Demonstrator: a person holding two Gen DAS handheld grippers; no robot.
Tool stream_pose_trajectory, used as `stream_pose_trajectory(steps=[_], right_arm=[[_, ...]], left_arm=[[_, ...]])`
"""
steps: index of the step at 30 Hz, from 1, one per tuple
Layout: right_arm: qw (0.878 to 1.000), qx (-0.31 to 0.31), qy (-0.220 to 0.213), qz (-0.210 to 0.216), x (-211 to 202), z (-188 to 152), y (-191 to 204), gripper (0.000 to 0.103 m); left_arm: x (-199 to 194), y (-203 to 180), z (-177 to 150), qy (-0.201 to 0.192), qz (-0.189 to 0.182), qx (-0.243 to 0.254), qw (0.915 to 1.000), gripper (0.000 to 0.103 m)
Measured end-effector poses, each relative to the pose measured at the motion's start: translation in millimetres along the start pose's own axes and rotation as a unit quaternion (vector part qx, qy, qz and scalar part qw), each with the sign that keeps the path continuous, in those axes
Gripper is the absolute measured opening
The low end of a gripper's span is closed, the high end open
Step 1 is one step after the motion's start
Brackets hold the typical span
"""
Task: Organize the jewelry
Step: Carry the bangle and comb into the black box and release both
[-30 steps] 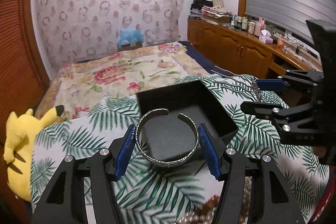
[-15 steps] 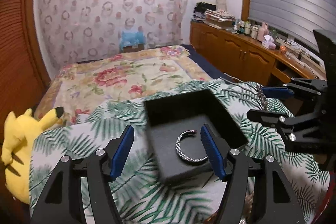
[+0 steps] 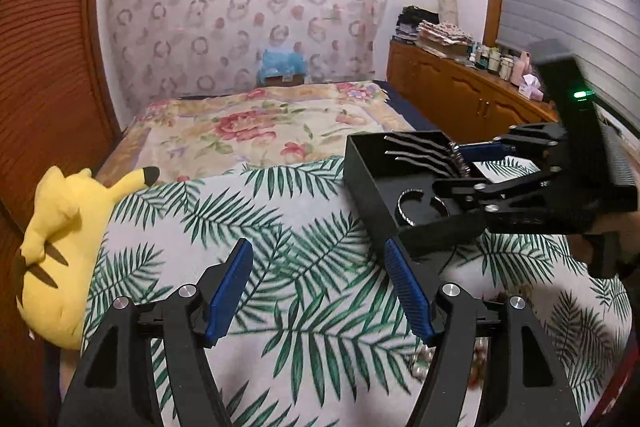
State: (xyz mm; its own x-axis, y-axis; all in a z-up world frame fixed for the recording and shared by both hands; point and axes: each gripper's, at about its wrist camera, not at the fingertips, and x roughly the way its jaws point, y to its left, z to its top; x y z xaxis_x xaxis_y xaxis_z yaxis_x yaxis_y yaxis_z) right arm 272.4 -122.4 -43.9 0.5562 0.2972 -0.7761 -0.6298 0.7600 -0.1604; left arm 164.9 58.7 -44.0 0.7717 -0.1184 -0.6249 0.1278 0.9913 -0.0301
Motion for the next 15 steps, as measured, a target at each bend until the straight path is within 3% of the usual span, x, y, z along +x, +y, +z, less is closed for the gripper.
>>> stream_pose_trajectory(steps=[6,15], right_arm=[[1.0,0.006,0.014,-0.006,11,-4,-1,0.056],[1.0,0.018,-0.013,0.0,-6,-13,-3,0.061]], left_arm=[[-9,3,-10,0.001,-0.001,-0.003,1.0,0.068],[-14,-7,-23,0.008,-0.014,0.0,0.9999,0.069]])
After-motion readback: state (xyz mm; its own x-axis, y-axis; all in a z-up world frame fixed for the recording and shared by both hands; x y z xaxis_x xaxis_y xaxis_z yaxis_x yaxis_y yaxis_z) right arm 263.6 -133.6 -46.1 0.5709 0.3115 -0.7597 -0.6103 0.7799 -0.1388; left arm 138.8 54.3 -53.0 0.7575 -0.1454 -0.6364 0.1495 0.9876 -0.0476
